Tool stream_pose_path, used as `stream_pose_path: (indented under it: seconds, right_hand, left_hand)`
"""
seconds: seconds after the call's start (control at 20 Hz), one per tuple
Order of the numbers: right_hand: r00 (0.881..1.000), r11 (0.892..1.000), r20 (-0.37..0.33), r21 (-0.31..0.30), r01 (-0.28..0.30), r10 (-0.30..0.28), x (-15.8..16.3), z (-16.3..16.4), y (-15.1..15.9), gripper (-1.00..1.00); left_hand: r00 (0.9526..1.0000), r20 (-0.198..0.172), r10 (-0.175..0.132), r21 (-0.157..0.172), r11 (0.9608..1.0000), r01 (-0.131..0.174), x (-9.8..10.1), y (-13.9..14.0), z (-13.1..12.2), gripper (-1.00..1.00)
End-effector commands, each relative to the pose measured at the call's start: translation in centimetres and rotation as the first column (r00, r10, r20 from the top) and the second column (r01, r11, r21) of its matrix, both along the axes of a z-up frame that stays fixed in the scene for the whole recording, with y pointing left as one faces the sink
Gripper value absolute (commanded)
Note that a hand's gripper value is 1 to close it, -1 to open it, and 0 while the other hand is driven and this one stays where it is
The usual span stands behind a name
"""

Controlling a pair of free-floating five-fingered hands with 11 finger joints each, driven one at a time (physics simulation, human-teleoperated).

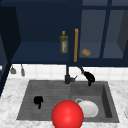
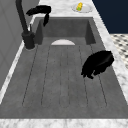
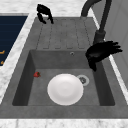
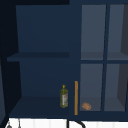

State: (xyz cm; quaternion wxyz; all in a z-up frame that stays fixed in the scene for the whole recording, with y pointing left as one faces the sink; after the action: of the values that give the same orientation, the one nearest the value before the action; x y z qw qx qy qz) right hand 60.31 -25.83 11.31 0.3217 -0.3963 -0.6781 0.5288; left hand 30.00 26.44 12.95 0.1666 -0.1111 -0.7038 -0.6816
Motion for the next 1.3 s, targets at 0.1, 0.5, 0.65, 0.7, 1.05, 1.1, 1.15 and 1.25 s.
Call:
stream_pose_path:
  seconds: [0.1,0.5,0.65,0.7,1.05,1.1,1.15,1.25]
  right_hand:
    - [0.996,0.996,-0.016,0.034,0.086,-0.085,-3.1,-0.4,-0.6,-1.00]
    - [0.993,0.991,-0.024,0.062,0.116,-0.115,-8.7,-0.9,-2.3,-1.00]
    - [0.991,0.989,-0.027,0.065,0.131,-0.130,-10.8,-1.1,-2.9,-1.00]
    - [0.991,0.989,-0.025,0.061,0.134,-0.132,-11.5,-1.4,-3.2,-1.00]
    - [0.991,0.990,0.026,0.059,0.129,-0.131,-16.3,-3.9,-4.8,-1.00]
    - [0.991,0.989,0.027,0.067,0.129,-0.131,-16.9,-4.1,-5.1,-1.00]
    - [0.991,0.989,0.026,0.072,0.130,-0.132,-17.7,-4.3,-5.3,-1.00]
    - [0.991,0.988,0.015,0.084,0.128,-0.130,-19.1,-4.2,-5.8,-1.00]
  left_hand:
    - [1.0000,0.000,0.000,0.000,1.0000,0.000,0.0,0.0,0.0,0.00]
    - [1.0000,0.000,0.000,0.000,1.0000,0.000,0.0,0.0,0.0,0.00]
    - [1.0000,0.000,0.000,0.000,1.0000,0.000,0.0,0.0,0.0,0.00]
    - [1.0000,0.000,0.000,0.000,1.0000,0.000,0.0,0.0,0.0,0.00]
    - [1.0000,0.000,0.000,0.000,1.0000,0.000,0.0,0.0,0.0,0.00]
    - [1.0000,0.000,0.000,0.000,1.0000,0.000,0.0,0.0,0.0,0.00]
    - [1.0000,0.000,0.000,0.000,1.0000,0.000,0.0,0.0,0.0,0.00]
    - [1.0000,0.000,0.000,0.000,1.0000,0.000,0.0,0.0,0.0,0.00]
